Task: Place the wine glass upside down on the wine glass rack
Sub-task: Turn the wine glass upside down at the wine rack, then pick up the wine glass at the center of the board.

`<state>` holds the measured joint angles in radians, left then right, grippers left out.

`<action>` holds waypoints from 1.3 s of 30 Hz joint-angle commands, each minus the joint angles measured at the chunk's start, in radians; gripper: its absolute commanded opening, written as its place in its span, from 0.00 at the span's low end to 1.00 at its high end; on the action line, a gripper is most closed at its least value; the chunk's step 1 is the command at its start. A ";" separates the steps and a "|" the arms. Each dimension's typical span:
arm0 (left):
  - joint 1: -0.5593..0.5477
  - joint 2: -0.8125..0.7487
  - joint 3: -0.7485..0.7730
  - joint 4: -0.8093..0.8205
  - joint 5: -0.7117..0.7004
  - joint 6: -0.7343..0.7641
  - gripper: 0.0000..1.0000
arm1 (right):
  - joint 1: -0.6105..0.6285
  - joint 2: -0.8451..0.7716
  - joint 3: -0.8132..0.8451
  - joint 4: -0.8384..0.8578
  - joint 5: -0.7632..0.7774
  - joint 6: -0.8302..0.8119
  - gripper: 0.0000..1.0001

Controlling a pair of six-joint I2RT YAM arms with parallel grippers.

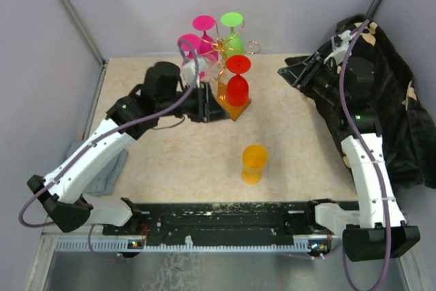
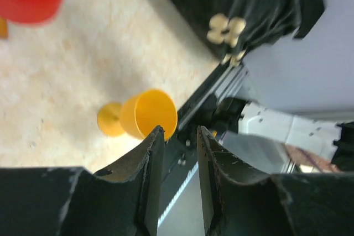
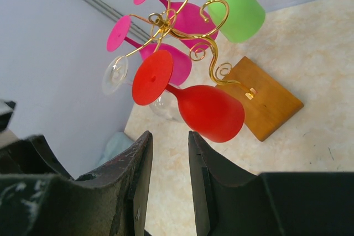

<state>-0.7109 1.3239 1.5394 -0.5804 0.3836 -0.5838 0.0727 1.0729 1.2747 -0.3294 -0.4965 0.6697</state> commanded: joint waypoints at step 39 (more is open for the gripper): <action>-0.400 0.338 -0.016 -0.122 -0.497 -0.037 0.42 | -0.015 -0.066 -0.052 0.001 0.024 -0.037 0.33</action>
<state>-1.1046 1.6325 1.4948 -0.7403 -0.1295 -0.6277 0.0669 1.0092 1.2171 -0.3672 -0.4747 0.6540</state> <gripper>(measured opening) 0.421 0.329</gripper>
